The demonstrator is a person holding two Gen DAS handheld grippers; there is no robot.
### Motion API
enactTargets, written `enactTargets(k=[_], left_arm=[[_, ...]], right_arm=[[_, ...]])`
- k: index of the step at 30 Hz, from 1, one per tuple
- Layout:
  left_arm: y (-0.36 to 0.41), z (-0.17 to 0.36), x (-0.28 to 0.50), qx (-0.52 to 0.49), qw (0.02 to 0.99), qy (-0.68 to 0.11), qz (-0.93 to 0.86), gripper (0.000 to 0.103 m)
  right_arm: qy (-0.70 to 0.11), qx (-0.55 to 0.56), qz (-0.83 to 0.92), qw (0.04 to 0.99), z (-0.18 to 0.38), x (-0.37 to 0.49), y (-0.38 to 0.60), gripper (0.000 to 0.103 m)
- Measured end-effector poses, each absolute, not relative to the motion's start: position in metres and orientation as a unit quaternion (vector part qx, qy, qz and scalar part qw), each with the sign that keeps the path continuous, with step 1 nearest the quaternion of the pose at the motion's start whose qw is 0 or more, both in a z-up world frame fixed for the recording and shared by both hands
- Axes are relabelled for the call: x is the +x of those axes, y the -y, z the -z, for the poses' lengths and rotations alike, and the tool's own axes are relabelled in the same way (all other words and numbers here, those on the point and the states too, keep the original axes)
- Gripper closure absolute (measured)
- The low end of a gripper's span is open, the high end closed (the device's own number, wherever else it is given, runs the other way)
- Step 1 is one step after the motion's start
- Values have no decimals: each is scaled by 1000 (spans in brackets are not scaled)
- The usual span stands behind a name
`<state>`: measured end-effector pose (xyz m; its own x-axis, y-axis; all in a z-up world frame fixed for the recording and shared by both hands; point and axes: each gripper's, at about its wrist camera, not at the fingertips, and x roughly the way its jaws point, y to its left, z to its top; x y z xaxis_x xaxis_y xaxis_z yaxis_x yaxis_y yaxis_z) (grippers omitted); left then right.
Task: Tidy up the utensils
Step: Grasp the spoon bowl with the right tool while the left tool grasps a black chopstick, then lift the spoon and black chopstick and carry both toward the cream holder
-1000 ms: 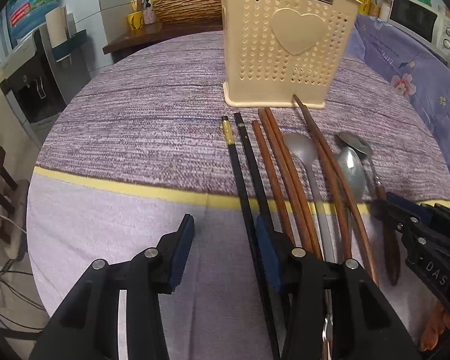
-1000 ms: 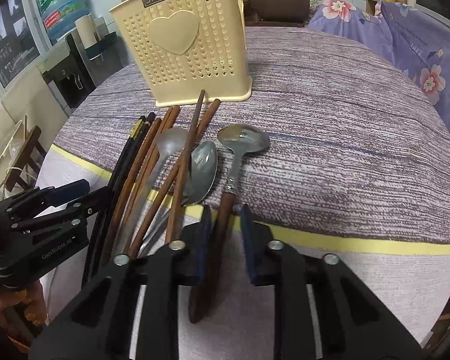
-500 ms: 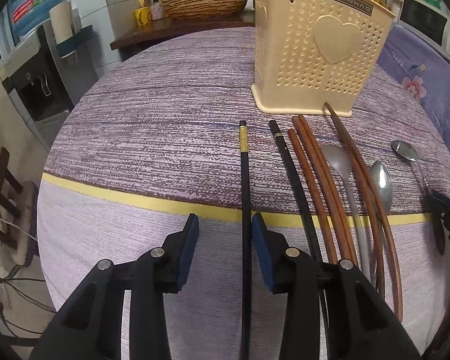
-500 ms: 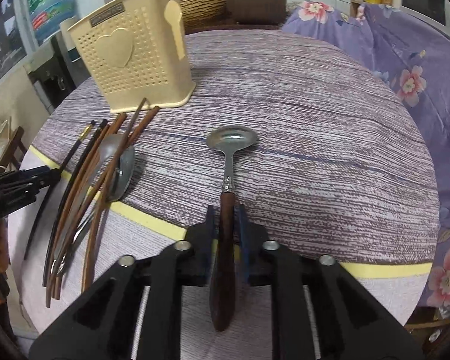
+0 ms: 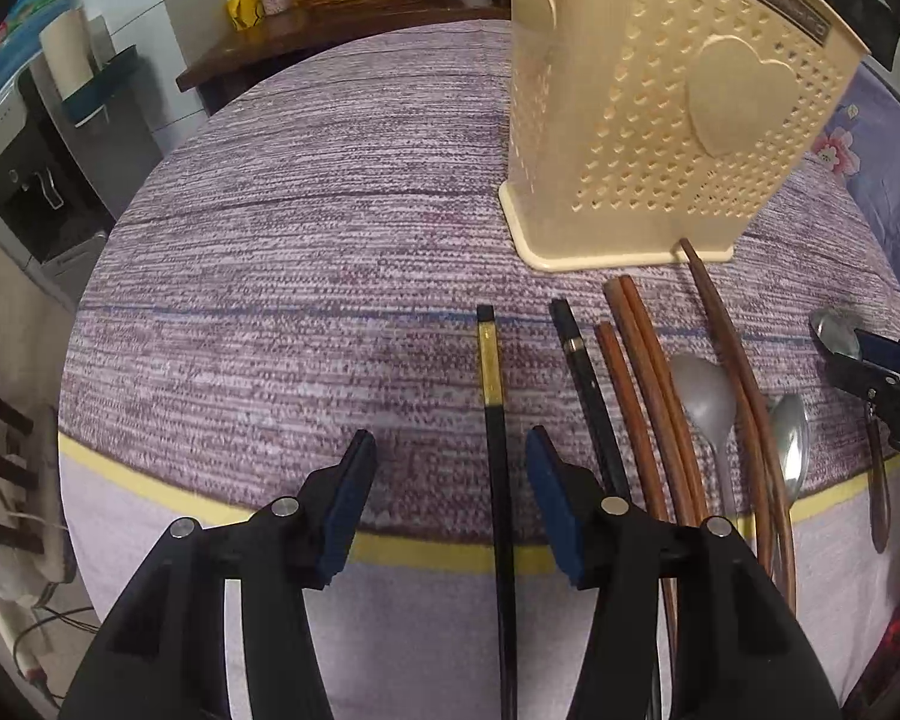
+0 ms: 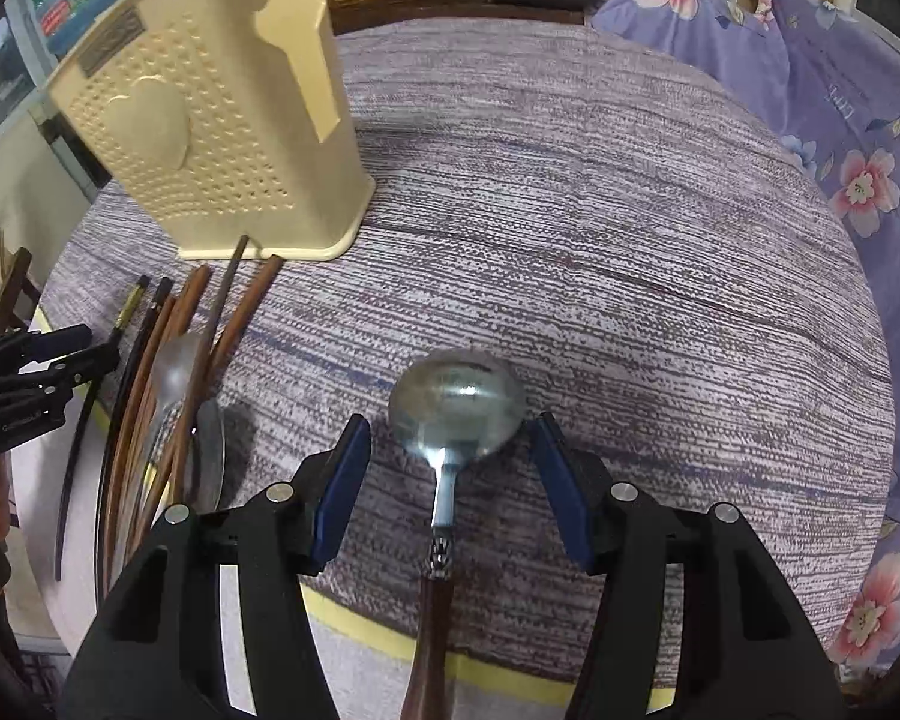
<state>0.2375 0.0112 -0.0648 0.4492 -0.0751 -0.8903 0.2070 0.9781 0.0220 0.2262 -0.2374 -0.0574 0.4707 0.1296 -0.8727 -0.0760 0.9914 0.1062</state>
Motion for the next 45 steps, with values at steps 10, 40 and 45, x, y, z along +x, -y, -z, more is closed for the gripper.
enactTargets(k=[10,40,45], left_arm=[[9,62,254,80,844,-523,87,83],[-29,-79,167,-21,949,-296,103,95],[-34,-77,170,-25,952,-288,103,95]], right_arm=[[-537,-15,-51,842,54,249,222,55],[-323,30,-128,937,-59,143,248,55],[-314,21,-135,939,-64,140,243,56]])
